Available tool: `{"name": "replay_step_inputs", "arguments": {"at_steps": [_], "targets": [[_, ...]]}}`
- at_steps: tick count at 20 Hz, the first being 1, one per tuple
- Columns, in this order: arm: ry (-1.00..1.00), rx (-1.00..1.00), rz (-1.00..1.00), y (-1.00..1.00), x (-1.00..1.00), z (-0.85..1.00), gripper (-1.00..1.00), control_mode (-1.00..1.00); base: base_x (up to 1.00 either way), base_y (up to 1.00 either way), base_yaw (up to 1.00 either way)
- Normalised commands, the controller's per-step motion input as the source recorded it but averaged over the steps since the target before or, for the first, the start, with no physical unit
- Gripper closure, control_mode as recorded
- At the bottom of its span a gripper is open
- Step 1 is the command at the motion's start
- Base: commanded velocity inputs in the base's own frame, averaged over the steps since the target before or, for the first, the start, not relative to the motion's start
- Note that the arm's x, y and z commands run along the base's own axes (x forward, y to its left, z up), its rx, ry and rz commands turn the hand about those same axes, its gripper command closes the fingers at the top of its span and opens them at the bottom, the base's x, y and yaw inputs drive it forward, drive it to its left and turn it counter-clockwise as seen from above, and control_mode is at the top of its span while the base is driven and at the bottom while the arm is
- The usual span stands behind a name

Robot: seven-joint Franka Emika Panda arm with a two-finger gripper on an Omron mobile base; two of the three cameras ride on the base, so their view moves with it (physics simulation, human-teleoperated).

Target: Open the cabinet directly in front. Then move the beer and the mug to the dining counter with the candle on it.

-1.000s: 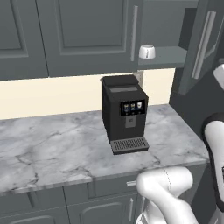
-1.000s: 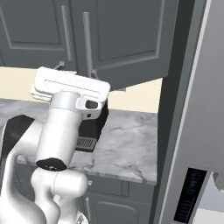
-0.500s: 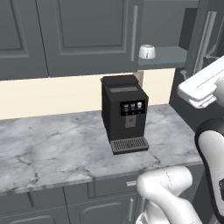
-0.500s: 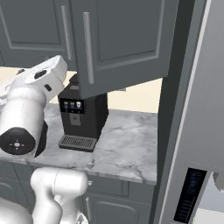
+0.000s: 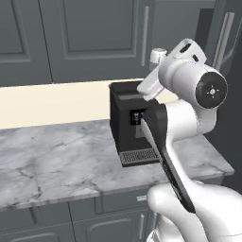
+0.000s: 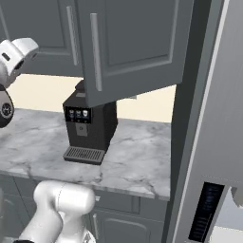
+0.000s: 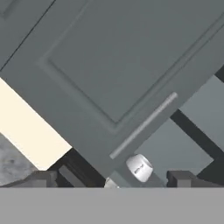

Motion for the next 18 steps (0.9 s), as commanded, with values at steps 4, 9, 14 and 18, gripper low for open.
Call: {"name": "replay_step_inputs", "arguments": {"at_steps": [4,9,14,18], "targets": [[0.41,-0.15,-0.52,-0.1,1.0,0.0,-1.0,-1.0,0.0,0.0,0.0],[0.28,-0.01,-0.39,-0.71,1.0,-0.19,-1.0,-1.0,0.0,0.0,0.0],[0.03,0.01,-0.1,-0.74,0.87,-0.62,-1.0,-1.0,0.0,0.0,0.0],[-0.17,0.0,0.02,-0.24,0.3,-0.5,-1.0,-1.0,0.0,0.0,0.0]]}}
